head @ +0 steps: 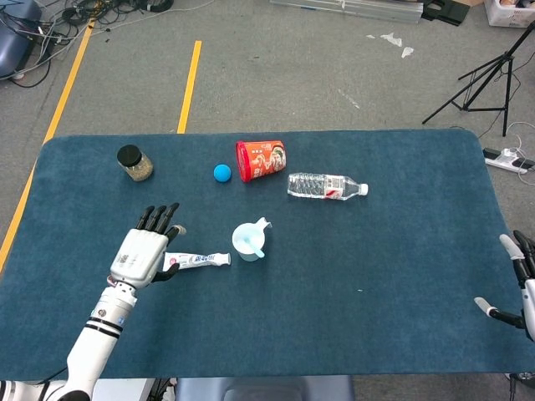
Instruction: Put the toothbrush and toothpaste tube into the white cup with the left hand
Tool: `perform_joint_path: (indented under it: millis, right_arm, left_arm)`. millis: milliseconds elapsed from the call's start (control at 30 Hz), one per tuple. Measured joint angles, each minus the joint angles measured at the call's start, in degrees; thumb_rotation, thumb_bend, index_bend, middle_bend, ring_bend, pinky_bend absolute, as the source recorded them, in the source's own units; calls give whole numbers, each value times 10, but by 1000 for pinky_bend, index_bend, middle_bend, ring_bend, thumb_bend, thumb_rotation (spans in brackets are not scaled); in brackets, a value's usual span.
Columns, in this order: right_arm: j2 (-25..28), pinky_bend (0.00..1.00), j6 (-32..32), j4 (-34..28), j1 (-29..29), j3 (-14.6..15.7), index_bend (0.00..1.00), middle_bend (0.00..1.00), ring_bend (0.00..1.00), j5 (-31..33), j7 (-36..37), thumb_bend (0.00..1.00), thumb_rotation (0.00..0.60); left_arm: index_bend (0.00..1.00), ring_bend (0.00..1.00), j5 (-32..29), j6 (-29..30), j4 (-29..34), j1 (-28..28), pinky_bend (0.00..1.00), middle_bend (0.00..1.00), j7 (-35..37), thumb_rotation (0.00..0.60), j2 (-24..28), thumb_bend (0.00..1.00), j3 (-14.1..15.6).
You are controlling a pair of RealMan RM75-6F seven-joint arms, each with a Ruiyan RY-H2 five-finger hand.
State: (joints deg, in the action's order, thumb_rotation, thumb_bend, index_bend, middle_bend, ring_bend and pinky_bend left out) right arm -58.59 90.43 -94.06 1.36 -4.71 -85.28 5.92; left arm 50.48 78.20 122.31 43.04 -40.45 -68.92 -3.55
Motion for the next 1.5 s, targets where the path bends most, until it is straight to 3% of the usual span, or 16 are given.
perform_joint_path:
  millis: [200, 367, 667, 900, 1500]
  right_arm:
    - [1, 364, 2, 1, 1, -1, 0, 0, 0, 1, 4, 0, 600]
    - [4, 364, 4, 2, 3, -2, 0, 0, 0, 3, 13, 0, 600]
    - [8, 364, 7, 5, 5, -3, 0, 0, 0, 2, 27, 0, 600]
    - [10, 363, 8, 6, 6, -4, 0, 0, 0, 2, 32, 0, 600]
    - [12, 364, 12, 8, 9, -4, 0, 0, 0, 0, 42, 0, 600]
  left_arm:
    - [289, 0, -49, -68, -52, -8, 28, 0, 57, 600, -11, 220, -5]
    - [292, 0, -87, -108, -113, -3, 0, 0, 85, 600, -50, 218, -18]
    - [330, 0, -111, -124, -182, 6, 0, 0, 110, 600, -132, 216, -43]
    - [347, 0, -144, -159, -204, 19, 0, 0, 131, 600, -159, 216, -67]
    - [350, 0, -193, -176, -303, 48, 0, 0, 101, 600, -226, 216, -76]
